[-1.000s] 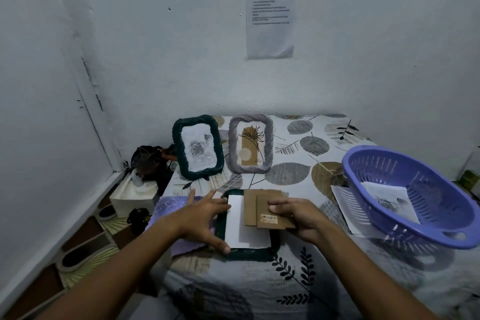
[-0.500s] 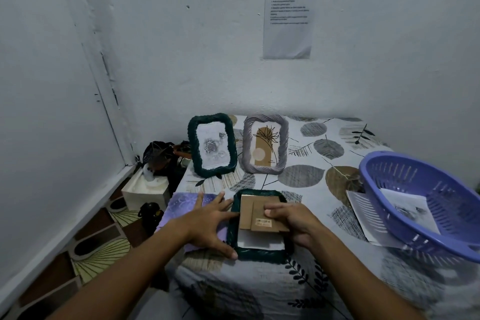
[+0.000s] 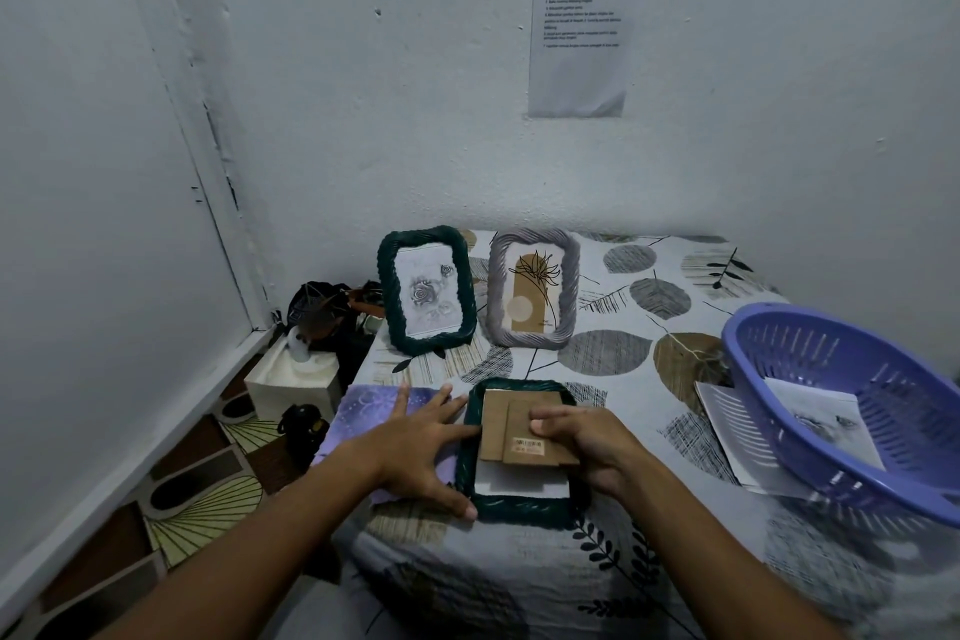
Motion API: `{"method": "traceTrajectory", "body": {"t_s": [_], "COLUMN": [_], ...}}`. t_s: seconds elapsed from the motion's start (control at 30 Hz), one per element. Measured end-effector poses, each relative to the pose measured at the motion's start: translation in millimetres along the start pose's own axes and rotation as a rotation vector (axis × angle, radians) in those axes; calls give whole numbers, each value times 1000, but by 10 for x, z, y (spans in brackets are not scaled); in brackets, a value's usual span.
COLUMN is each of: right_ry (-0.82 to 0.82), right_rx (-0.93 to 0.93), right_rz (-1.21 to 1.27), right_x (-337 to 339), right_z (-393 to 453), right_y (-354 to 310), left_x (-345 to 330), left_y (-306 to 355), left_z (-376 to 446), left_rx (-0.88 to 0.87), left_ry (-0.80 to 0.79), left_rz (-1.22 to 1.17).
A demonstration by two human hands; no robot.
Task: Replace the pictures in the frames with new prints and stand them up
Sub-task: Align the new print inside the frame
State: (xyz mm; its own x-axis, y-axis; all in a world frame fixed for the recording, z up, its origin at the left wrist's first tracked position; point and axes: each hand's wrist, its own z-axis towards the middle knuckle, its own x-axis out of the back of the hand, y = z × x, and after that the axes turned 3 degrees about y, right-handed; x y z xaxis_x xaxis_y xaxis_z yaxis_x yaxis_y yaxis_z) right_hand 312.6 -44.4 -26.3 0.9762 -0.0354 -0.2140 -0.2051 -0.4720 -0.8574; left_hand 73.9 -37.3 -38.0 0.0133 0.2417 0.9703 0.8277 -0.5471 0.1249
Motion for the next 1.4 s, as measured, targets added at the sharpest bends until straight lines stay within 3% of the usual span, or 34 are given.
{"method": "traceTrajectory", "body": {"t_s": [0.37,0.57,0.87,1.17,1.3,1.4], "right_ry": [7,18,23,-77,-36,120], "right_rx": [-7,-12,-23,-47,-70,74], "right_rz": [-30,-47,-48,-46,-237,-546], "right_x": [4,-9,-23,59,150,296], "right_z": [12,-10,-25,-125,-247,-263], "right_y": [-13,-35,-33,-65,-141,-190], "left_x": [20,111,90,79,71,77], "left_y": [13,73,101,78,82,83], "left_z": [-16,-56,-23,-8,-8,0], "left_rx": [5,50,16,9,-4,-6], "left_ry": [-1,105,193,164,172,177], "left_rz": [-47,-245,-229,-152,-126,-123]}}
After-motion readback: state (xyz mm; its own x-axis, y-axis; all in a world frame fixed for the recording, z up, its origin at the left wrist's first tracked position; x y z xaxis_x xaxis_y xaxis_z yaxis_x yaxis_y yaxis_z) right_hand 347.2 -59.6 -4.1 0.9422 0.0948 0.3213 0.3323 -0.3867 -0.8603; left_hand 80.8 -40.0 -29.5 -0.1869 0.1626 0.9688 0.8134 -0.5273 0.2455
